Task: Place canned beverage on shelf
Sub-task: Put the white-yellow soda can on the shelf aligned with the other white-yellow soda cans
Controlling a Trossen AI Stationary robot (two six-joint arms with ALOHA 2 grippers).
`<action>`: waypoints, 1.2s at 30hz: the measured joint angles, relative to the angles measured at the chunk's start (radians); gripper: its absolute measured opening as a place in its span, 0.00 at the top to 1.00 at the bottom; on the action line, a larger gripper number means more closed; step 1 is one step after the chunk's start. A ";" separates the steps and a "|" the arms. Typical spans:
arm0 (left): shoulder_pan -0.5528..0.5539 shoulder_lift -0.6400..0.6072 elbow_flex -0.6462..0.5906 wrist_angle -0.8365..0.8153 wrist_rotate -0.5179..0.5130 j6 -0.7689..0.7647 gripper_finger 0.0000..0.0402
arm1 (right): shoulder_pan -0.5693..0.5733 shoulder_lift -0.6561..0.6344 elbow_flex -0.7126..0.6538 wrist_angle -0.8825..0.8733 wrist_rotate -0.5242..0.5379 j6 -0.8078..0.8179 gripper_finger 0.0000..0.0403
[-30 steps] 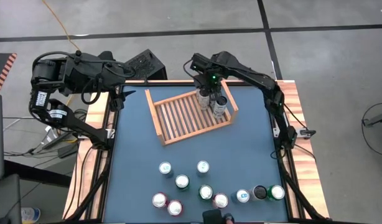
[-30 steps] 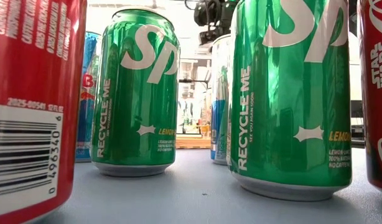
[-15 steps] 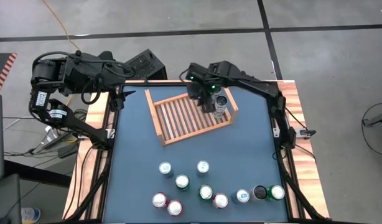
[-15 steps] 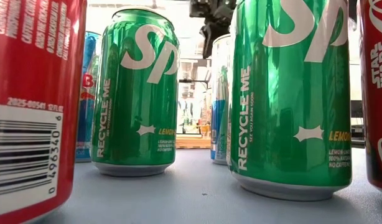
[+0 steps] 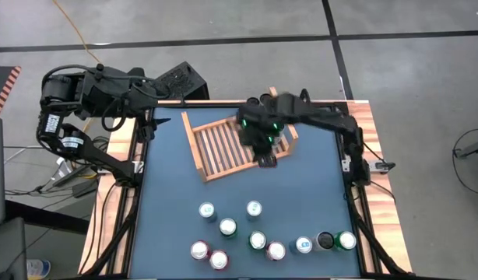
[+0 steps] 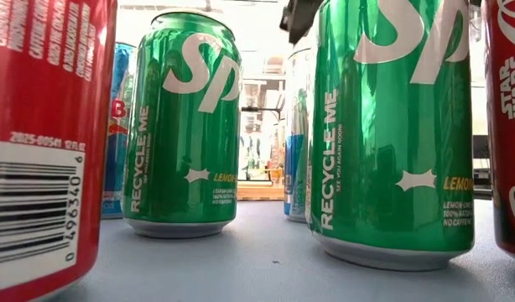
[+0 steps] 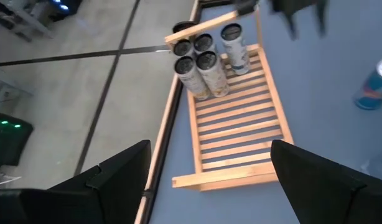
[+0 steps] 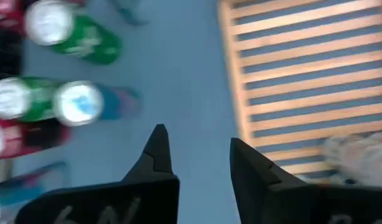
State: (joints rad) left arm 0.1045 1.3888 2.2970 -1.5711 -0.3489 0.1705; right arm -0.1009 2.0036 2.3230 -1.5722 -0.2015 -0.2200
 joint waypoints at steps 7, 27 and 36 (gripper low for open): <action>0.000 0.000 -0.069 -0.001 0.061 0.004 0.21 | 0.301 -0.070 -0.003 0.001 0.129 0.382 0.77; -0.040 0.000 -0.110 0.026 0.180 0.054 0.21 | 0.827 -0.146 -0.130 0.001 0.128 1.716 0.52; -0.040 0.000 -0.110 0.074 0.179 0.115 0.21 | 0.971 -0.213 -0.233 0.002 0.162 2.264 0.53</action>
State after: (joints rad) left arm 0.0643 1.3891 2.1872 -1.4973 -0.1699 0.2852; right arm 0.8699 1.7910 2.0895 -1.5704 -0.0398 2.0442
